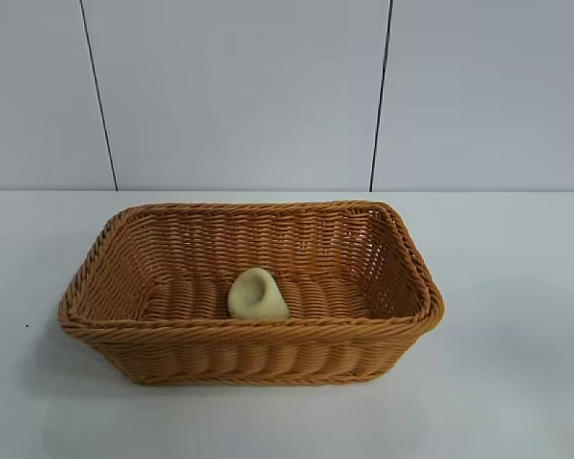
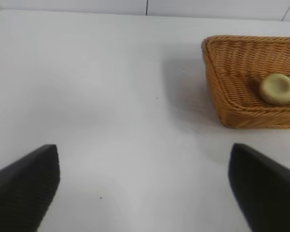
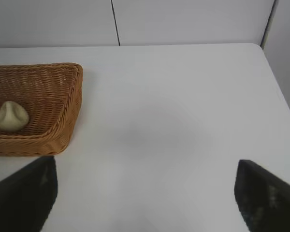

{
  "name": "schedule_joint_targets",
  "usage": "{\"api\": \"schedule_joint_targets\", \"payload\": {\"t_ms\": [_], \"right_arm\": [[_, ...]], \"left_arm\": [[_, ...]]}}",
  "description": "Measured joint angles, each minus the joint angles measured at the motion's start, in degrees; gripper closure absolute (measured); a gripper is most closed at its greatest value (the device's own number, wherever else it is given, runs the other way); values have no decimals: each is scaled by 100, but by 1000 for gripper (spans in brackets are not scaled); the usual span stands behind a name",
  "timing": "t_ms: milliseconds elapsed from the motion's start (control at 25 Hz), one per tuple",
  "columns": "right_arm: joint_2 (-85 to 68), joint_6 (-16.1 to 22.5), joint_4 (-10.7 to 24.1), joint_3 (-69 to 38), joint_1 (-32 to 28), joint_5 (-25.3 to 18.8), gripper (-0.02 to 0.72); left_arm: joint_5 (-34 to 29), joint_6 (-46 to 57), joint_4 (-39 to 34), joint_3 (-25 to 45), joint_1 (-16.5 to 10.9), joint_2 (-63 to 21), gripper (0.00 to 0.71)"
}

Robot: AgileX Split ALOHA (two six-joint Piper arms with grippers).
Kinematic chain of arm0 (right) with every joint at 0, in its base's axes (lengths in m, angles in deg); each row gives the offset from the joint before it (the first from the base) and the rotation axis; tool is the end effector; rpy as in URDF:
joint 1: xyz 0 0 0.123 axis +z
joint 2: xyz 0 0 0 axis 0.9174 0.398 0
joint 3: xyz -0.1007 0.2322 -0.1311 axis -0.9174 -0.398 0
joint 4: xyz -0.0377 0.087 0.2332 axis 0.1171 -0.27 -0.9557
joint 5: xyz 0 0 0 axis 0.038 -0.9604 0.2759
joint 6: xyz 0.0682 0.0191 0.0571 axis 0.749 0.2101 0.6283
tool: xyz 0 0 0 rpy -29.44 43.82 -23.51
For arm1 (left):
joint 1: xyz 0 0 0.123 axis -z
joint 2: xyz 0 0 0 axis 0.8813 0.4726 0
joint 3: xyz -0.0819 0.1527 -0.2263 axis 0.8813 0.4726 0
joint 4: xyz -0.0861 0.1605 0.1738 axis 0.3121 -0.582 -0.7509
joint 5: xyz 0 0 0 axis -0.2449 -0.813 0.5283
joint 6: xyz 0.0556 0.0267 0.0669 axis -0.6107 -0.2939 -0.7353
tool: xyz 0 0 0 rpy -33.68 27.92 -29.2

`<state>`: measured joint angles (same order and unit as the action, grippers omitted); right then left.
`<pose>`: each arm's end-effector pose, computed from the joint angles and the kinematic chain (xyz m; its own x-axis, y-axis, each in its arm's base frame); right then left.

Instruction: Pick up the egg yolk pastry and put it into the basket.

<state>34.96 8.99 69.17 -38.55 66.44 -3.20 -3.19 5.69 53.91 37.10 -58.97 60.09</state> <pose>-0.0034 0.0008 0.2793 -0.4203 0.0515 -0.9059 0.0164 0.9987 0.0492 -0.0062 -0.0008 0.2781 -0.4524 0.0023 -0.8918 0.0508 0.9984 -0.0232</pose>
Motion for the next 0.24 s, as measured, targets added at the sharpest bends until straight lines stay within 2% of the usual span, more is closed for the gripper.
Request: {"api": "schedule_joint_targets", "payload": {"t_ms": [240], "right_arm": [[0, 0, -19, 0, 0, 0, 10]], "left_arm": [[0, 0, 0, 0, 0, 0, 14]]}}
